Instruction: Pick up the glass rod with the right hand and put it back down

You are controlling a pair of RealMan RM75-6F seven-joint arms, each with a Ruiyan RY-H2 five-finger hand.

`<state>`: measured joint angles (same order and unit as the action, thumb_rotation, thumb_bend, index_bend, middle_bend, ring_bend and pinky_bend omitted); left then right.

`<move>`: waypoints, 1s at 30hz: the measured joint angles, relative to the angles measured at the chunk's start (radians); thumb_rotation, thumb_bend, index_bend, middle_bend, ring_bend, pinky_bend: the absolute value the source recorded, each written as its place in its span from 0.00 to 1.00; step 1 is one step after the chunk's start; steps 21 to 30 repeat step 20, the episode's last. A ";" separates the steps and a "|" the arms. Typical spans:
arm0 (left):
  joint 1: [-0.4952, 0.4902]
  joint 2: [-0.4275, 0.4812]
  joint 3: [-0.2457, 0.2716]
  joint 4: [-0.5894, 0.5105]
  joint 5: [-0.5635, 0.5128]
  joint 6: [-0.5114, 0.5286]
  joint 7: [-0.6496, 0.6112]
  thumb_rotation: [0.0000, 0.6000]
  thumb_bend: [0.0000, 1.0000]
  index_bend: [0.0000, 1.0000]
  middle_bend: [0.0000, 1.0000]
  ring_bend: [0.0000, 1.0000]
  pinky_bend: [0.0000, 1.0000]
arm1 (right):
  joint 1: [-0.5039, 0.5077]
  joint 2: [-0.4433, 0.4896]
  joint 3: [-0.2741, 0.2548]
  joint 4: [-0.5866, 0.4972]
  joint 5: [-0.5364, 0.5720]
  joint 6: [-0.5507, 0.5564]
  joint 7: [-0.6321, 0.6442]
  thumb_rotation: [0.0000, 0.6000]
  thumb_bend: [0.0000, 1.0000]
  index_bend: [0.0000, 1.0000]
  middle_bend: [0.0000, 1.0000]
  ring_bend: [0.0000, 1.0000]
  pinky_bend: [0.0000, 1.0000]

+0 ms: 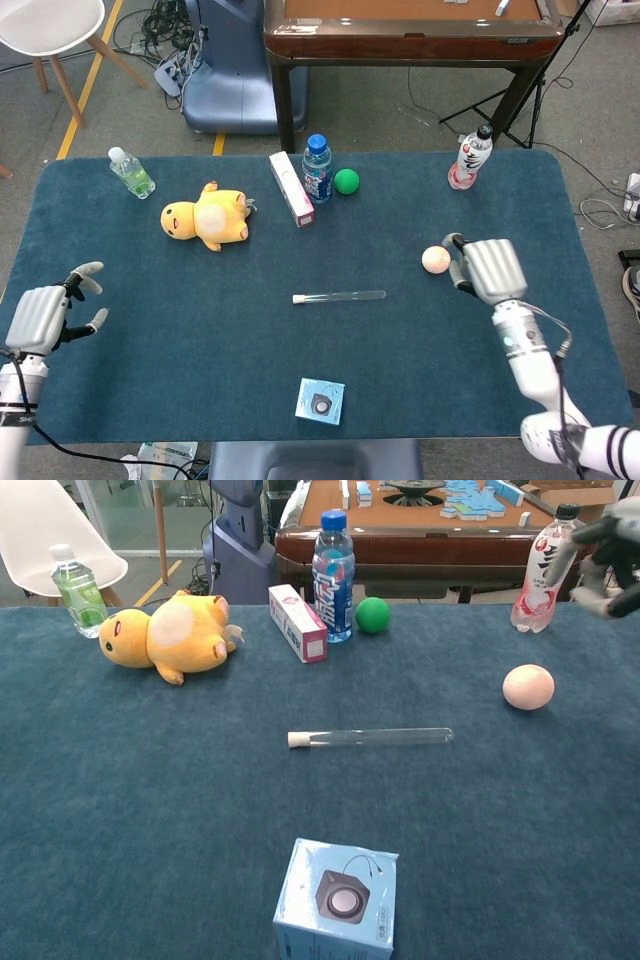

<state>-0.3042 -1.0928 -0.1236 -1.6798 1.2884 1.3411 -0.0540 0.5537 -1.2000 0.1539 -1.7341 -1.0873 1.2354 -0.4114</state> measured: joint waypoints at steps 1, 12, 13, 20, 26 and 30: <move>0.011 -0.003 0.001 -0.001 -0.003 0.016 0.008 1.00 0.29 0.22 0.42 0.45 0.46 | -0.035 0.025 -0.014 -0.018 -0.016 0.038 0.002 1.00 0.51 0.36 0.58 0.59 0.80; 0.134 -0.027 0.047 -0.057 0.022 0.166 0.102 1.00 0.29 0.22 0.41 0.44 0.41 | -0.279 0.127 -0.120 -0.101 -0.172 0.290 0.064 1.00 0.51 0.36 0.57 0.58 0.79; 0.142 -0.028 0.051 -0.062 0.029 0.174 0.106 1.00 0.29 0.22 0.41 0.44 0.41 | -0.292 0.137 -0.126 -0.108 -0.178 0.294 0.071 1.00 0.51 0.36 0.57 0.58 0.79; 0.169 -0.032 0.066 -0.085 0.058 0.191 0.135 1.00 0.29 0.22 0.41 0.44 0.41 | -0.314 0.152 -0.134 -0.120 -0.190 0.266 0.079 1.00 0.51 0.36 0.57 0.58 0.79; 0.169 -0.032 0.066 -0.085 0.058 0.191 0.135 1.00 0.29 0.22 0.41 0.44 0.41 | -0.314 0.152 -0.134 -0.120 -0.190 0.266 0.079 1.00 0.51 0.36 0.57 0.58 0.79; 0.169 -0.032 0.066 -0.085 0.058 0.191 0.135 1.00 0.29 0.22 0.41 0.44 0.41 | -0.314 0.152 -0.134 -0.120 -0.190 0.266 0.079 1.00 0.51 0.36 0.57 0.58 0.79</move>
